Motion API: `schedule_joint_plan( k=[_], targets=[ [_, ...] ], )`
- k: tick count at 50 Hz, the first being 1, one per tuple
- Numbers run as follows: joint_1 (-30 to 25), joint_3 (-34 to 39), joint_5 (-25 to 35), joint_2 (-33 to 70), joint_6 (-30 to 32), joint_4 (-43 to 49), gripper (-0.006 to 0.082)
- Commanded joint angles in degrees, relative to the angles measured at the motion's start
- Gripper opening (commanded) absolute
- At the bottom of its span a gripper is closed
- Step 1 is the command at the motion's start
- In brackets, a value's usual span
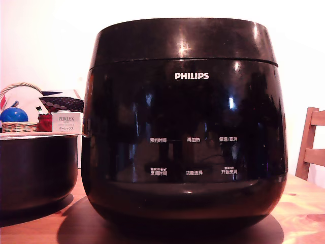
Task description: Open the rice cooker by pressing the large metal button on the top of its lid with medium force
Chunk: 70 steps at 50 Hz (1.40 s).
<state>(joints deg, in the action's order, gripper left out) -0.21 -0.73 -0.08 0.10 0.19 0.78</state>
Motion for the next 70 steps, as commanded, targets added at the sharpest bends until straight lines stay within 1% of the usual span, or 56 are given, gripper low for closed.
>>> schedule_joint_plan(
  k=[1, 2, 3, 5, 6, 9, 10, 12, 13, 15, 16, 17, 18, 19, 20, 21, 22, 23, 24, 25, 26, 27, 28, 29, 30, 31, 33, 34, 36, 37, 45, 49, 58, 59, 61, 62, 64, 65, 66, 68, 69, 70],
  targets=[
    [2.4, 0.6, 6.0, -0.2, -3.2, -3.0, -0.0023],
    [2.4, 0.6, 6.1, -0.2, -3.2, -3.0, -0.0023],
    [2.4, 0.6, 6.1, -0.2, -4.7, -3.0, -0.0023],
    [2.4, 0.6, 6.2, -0.2, -4.9, -3.3, -0.0023],
    [2.4, 0.6, 6.6, -0.2, -6.2, -3.5, -0.0023],
    [2.4, 0.6, 7.3, -0.2, -6.5, -4.4, -0.0023],
    [2.4, 0.6, 7.5, -0.2, -8.0, -4.7, -0.0023],
    [2.4, 0.6, 8.3, -0.2, -8.0, -5.4, -0.0023],
    [2.4, 0.6, 9.1, -0.2, -10.7, -5.9, -0.0023],
    [2.4, 0.5, 9.6, -0.2, -11.6, -7.1, -0.0023],
    [2.4, 0.5, 11.2, -0.2, -11.6, -7.7, -0.0023],
    [2.4, 0.3, 12.2, -0.2, -17.0, -8.4, -0.0023],
    [2.3, 0.1, 12.8, -0.2, -17.0, -8.8, -0.0023],
    [2.3, -0.2, 14.7, -0.2, -17.0, -9.1, -0.0023],
    [2.2, -0.4, 16.1, -0.2, -21.4, -9.4, -0.0023],
    [2.1, -0.7, 17.4, -0.2, -22.1, -9.7, -0.0023],
    [2.0, -1.0, 17.4, -0.2, -22.1, -9.9, -0.0023],
    [1.8, -1.4, 20.0, -0.2, -22.1, -9.9, -0.0023],
    [1.6, -1.8, 21.7, -0.2, -25.9, -10.0, -0.0023],
    [1.4, -2.2, 22.3, -0.2, -25.9, -10.0, -0.0023],
    [1.2, -2.6, 24.6, -0.2, -25.9, -10.0, -0.0023],
    [1.0, -3.0, 26.5, -0.2, -28.1, -9.9, -0.0023],
    [0.8, -3.5, 28.2, -0.2, -28.5, -9.7, -0.0023],
    [0.5, -4.0, 28.2, -0.1, -28.5, -9.4, -0.0023],
    [0.3, -4.5, 31.5, -0.1, -28.5, -8.9, -0.0023],
    [0.1, -5.1, 32.8, 0.0, -30.1, -8.2, -0.0023],
    [-0.4, -6.2, 33.1, 0.3, -30.1, -7.0, -0.0023],
    [-0.6, -6.7, 36.2, 0.6, -30.3, -6.5, -0.0023],
    [-1.1, -7.6, 37.2, 1.3, -30.2, -5.8, -0.0023],
    [-1.3, -8.1, 40.0, 1.6, -30.2, -5.0, -0.0023],
    [-3.6, -11.6, 47.8, 7.7, -30.2, -3.2, -0.0023],
    [-5.0, -13.5, 49.9, 12.0, -30.1, -3.2, -0.0023],
    [-9.3, -18.9, 51.1, 22.9, -29.4, -3.2, -0.0023],
    [-9.9, -19.5, 51.1, 24.1, -26.8, -3.2, -0.0023],
    [-11.2, -20.8, 51.1, 26.4, -26.5, -3.2, -0.0023],
    [-11.8, -21.5, 51.1, 27.4, -23.7, -3.2, -0.0023],
    [-13.5, -22.9, 51.1, 30.2, -22.5, -3.3, -0.0023],
    [-14.2, -23.5, 51.0, 31.4, -20.0, -3.5, -0.0023],
    [-15.1, -24.2, 50.9, 32.9, -18.9, -3.7, -0.0023],
    [-16.7, -25.6, 50.4, 35.3, -18.9, -3.8, -0.0023],
    [-17.6, -26.3, 50.0, 36.6, -14.9, -3.8, -0.0023],
    [-18.5, -26.9, 49.7, 37.9, -14.9, -3.9, -0.0023]
  ],
)
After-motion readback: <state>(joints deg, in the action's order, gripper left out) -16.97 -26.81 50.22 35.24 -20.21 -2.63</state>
